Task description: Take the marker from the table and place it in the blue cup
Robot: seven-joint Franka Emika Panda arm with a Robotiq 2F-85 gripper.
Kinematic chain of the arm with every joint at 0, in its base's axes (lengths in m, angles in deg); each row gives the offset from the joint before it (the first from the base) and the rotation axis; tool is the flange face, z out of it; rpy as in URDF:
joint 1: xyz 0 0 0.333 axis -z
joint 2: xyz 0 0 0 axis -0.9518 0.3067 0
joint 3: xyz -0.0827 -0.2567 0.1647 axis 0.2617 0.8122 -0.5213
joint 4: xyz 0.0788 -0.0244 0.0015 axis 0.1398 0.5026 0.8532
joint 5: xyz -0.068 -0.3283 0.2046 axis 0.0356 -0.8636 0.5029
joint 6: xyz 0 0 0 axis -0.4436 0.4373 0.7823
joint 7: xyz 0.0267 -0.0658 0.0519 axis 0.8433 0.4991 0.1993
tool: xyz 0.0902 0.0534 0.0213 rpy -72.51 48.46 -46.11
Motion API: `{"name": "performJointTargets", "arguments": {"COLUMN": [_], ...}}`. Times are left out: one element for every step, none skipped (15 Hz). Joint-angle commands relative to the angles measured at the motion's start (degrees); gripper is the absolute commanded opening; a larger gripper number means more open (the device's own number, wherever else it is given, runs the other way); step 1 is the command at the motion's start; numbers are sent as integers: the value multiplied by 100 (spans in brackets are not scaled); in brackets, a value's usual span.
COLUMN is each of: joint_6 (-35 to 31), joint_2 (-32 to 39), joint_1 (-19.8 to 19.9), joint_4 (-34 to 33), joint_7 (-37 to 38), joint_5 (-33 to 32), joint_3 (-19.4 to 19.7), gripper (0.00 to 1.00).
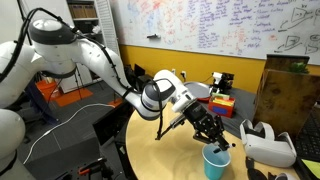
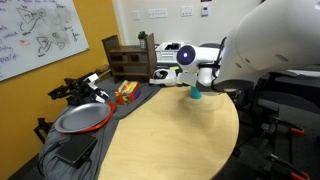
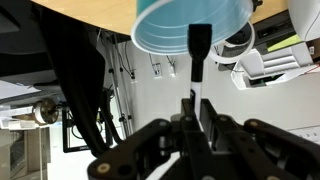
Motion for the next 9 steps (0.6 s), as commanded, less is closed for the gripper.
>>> {"name": "performJointTargets", "arguments": {"joint_6": [62, 72, 69, 75, 79, 76, 71, 67, 62], "joint_2": [-36, -39, -37, -40, -34, -33, -35, -35, -29], "joint_1": [153, 159, 171, 178, 183, 177, 166, 140, 114], "joint_4": [-171, -182, -192, -200, -208, -205, -198, -177, -157], "joint_7": [-78, -73, -67, -64, -57, -51, -46, -36, -23], "joint_5": [47, 47, 48, 49, 49, 48, 47, 48, 49], "joint_3": [-61, -62, -67, -66, -63, -53, -39, -13, 15], "gripper": [41, 47, 55, 62, 70, 77, 85, 92, 100]}}
